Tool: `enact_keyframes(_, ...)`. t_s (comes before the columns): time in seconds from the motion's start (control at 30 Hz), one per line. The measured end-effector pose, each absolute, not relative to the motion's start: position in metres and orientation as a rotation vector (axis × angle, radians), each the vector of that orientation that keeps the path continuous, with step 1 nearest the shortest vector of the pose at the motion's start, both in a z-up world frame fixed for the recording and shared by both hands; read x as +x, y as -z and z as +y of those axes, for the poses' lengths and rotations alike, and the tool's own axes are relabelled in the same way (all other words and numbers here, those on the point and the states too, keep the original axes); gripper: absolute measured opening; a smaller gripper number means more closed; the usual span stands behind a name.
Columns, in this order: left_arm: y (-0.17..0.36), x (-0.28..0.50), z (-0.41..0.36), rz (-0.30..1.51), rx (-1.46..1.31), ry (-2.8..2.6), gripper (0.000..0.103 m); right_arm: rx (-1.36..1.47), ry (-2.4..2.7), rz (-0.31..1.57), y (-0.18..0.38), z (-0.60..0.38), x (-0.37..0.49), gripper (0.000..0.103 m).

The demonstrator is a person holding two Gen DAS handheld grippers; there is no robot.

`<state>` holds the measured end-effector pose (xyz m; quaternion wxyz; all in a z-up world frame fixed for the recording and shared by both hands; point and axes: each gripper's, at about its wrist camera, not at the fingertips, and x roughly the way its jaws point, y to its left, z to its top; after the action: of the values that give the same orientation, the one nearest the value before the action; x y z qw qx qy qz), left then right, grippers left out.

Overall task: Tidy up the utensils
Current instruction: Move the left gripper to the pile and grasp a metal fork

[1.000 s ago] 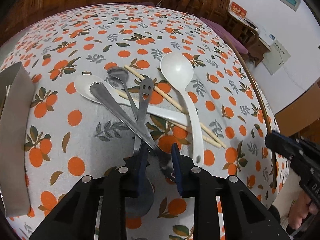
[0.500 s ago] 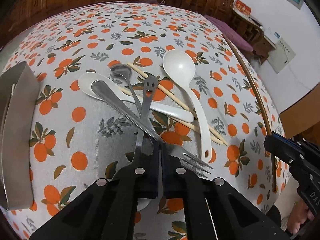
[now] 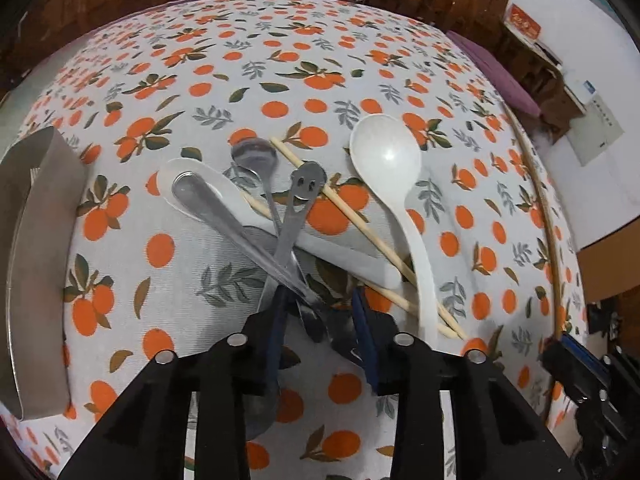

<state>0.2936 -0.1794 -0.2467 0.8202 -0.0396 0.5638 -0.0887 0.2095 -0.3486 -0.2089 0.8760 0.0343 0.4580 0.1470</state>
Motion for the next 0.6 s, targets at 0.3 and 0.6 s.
enact_keyframes(0.3,0.246,0.288,-0.165,1.203,-0.063,0.212,0.019,0.075,-0.309,0.946,0.206,-0.35,0.209,0.006)
enact_keyframes(0.6,0.245,0.285,-0.145,1.23,-0.019,0.226,0.019,0.066,-0.306,0.95,0.206,-0.349,0.21,0.006)
